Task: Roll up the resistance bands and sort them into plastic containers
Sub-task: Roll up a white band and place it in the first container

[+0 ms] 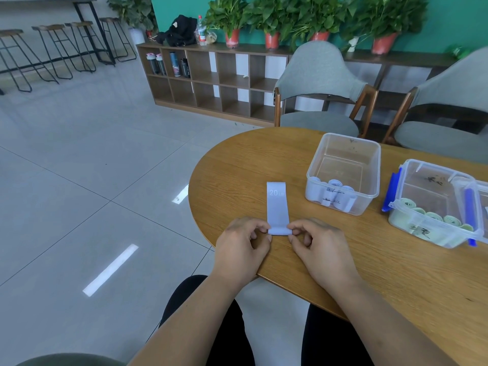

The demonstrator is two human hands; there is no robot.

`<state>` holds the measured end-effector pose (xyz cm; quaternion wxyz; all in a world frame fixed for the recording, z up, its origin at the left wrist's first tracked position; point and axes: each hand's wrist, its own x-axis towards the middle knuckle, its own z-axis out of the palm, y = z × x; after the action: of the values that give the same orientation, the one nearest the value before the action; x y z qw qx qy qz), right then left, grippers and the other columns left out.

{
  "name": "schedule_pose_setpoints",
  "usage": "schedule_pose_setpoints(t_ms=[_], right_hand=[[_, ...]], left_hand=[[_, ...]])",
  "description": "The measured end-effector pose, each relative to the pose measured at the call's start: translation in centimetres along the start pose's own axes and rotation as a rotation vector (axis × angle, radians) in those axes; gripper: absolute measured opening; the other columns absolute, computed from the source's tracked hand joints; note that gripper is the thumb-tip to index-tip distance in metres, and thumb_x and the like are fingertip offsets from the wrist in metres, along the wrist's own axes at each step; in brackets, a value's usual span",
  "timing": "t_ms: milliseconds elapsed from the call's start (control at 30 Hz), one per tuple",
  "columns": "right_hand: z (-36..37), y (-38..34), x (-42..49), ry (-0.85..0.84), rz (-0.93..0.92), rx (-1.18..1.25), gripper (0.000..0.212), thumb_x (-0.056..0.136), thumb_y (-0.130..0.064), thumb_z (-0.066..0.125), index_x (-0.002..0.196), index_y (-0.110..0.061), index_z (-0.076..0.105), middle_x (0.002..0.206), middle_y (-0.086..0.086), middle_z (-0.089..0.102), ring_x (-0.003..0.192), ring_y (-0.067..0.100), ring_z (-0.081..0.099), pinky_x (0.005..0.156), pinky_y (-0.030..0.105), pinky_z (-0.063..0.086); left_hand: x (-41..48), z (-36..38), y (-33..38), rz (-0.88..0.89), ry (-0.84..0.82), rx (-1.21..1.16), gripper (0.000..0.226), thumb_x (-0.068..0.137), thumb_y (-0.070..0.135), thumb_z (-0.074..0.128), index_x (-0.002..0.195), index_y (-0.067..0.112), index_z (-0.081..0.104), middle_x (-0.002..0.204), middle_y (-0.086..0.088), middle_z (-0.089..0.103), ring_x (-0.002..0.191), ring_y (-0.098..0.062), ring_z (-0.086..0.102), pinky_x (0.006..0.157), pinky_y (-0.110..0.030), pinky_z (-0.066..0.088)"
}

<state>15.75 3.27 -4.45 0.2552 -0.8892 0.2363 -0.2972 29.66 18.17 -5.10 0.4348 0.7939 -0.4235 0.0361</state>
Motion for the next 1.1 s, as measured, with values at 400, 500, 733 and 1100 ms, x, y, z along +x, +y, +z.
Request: schedule_pose_setpoints(t_ms=[400,500,733,1100], right_hand=[[-0.20,-0.14,-0.08,0.010,0.043,0.068,0.021,0.090,-0.023,0.079,0.105,-0.033,0.071,0.084,-0.022,0.069,0.069,0.011,0.063,0.067,0.027,0.055],[-0.18,-0.26,-0.09,0.015,0.016,0.030,0.016,0.090,-0.023,0.078,0.100,-0.034,0.072,0.083,-0.024,0.067,0.069,0.011,0.062,0.065,0.027,0.054],[-0.05,-0.15,0.01,0.011,0.004,-0.012,0.025,0.086,-0.018,0.082,0.107,-0.030,0.076,0.085,-0.025,0.062,0.070,0.009,0.061,0.068,0.025,0.054],[0.04,0.06,-0.01,0.000,0.051,0.042,0.031,0.089,-0.020,0.077,0.116,-0.033,0.069,0.088,-0.022,0.068,0.070,0.011,0.063,0.068,0.032,0.057]], left_hand=[[-0.13,-0.06,-0.10,-0.001,0.010,-0.035,0.014,0.093,0.026,0.077,0.103,0.034,0.074,0.092,0.032,0.065,0.086,-0.007,0.061,0.072,-0.024,0.052],[-0.10,-0.08,-0.14,0.013,0.011,-0.015,0.012,0.093,0.026,0.076,0.101,0.035,0.074,0.088,0.031,0.063,0.086,-0.006,0.060,0.072,-0.021,0.051],[0.03,0.24,-0.18,-0.011,0.001,-0.007,0.018,0.090,0.027,0.076,0.105,0.036,0.074,0.094,0.024,0.068,0.088,-0.008,0.060,0.073,-0.018,0.050],[0.21,0.25,0.11,-0.100,-0.020,-0.073,0.019,0.088,0.028,0.076,0.103,0.038,0.073,0.092,0.027,0.072,0.083,-0.011,0.062,0.074,-0.029,0.055]])
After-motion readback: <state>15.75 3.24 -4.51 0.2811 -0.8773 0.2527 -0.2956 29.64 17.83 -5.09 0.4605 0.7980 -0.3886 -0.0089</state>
